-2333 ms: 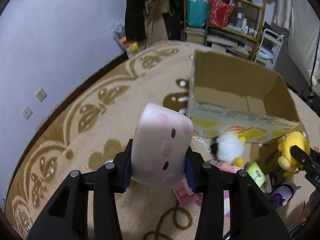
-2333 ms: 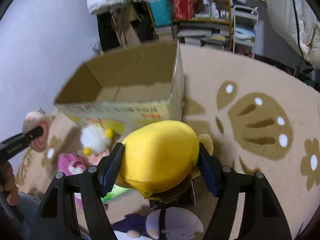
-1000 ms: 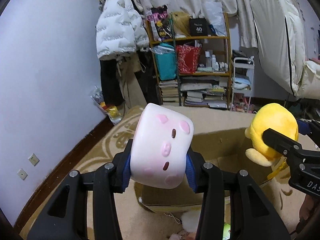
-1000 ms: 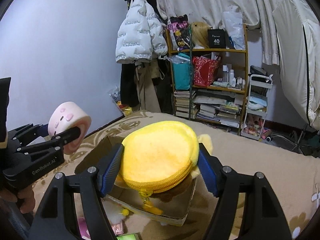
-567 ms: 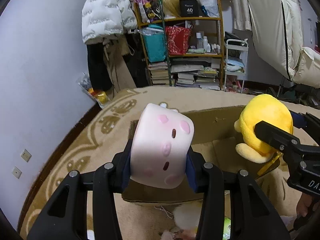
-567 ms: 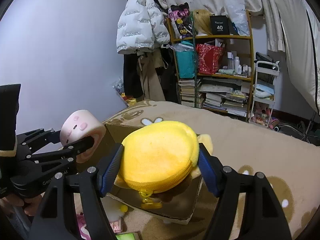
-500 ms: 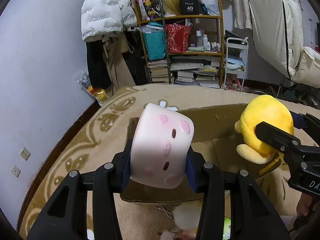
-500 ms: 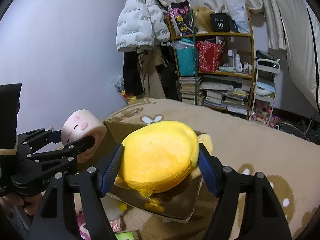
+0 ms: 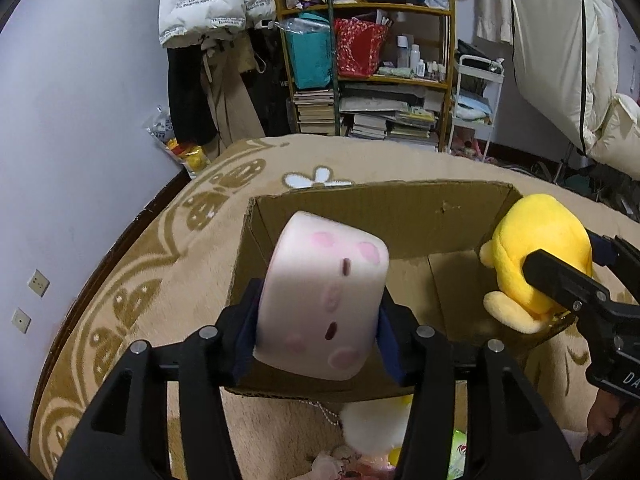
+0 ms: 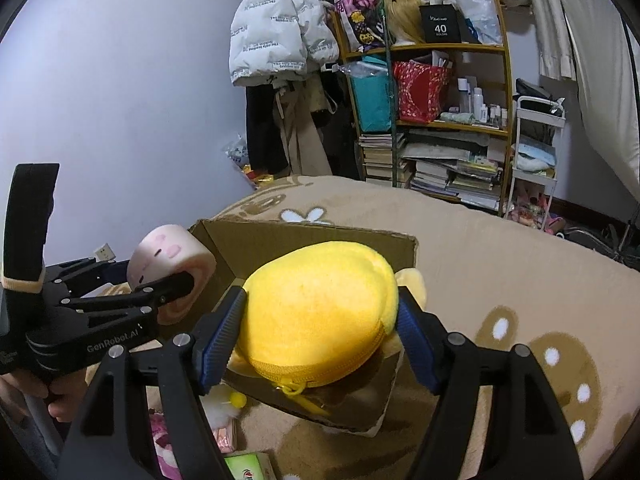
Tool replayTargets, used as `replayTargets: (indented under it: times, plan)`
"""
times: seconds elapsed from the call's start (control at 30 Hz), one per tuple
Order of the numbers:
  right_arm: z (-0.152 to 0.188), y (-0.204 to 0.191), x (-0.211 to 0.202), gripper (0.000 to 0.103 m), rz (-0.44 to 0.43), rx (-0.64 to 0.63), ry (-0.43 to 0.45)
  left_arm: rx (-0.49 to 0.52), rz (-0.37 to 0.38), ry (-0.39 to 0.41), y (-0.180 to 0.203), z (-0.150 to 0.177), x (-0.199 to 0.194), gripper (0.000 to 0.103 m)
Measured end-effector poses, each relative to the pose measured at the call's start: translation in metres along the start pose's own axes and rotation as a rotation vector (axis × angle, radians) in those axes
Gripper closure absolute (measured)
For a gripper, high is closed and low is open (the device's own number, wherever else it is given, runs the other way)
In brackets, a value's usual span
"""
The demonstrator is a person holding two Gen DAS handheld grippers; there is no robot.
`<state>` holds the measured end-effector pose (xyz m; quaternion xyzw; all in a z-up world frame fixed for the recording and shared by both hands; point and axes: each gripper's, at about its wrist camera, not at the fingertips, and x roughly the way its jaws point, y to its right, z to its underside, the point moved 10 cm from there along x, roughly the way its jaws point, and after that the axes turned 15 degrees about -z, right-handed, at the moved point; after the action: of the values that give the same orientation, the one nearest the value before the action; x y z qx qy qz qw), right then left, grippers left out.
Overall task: Organize soft objects
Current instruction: 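Lower the pink plush into the box with the left tool while the right tool drops the yellow plush in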
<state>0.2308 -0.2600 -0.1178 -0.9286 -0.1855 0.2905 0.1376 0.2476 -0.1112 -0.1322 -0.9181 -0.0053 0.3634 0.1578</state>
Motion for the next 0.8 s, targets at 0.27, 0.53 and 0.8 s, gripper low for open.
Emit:
replayTargets:
  times: [0.27,0.53,0.8]
  plan:
    - [0.005,-0.003,0.000,0.021,-0.004,-0.018,-0.020,-0.011,-0.048,0.016,-0.010,-0.001,-0.007,0.032]
    - [0.004,-0.007,-0.014,0.010,0.000,0.008,-0.001,-0.045,-0.061,0.000,-0.030,0.004,-0.020,0.019]
    - [0.005,-0.023,-0.040,0.000,-0.002,0.063,0.022,-0.090,-0.052,-0.023,-0.047,0.014,-0.045,0.009]
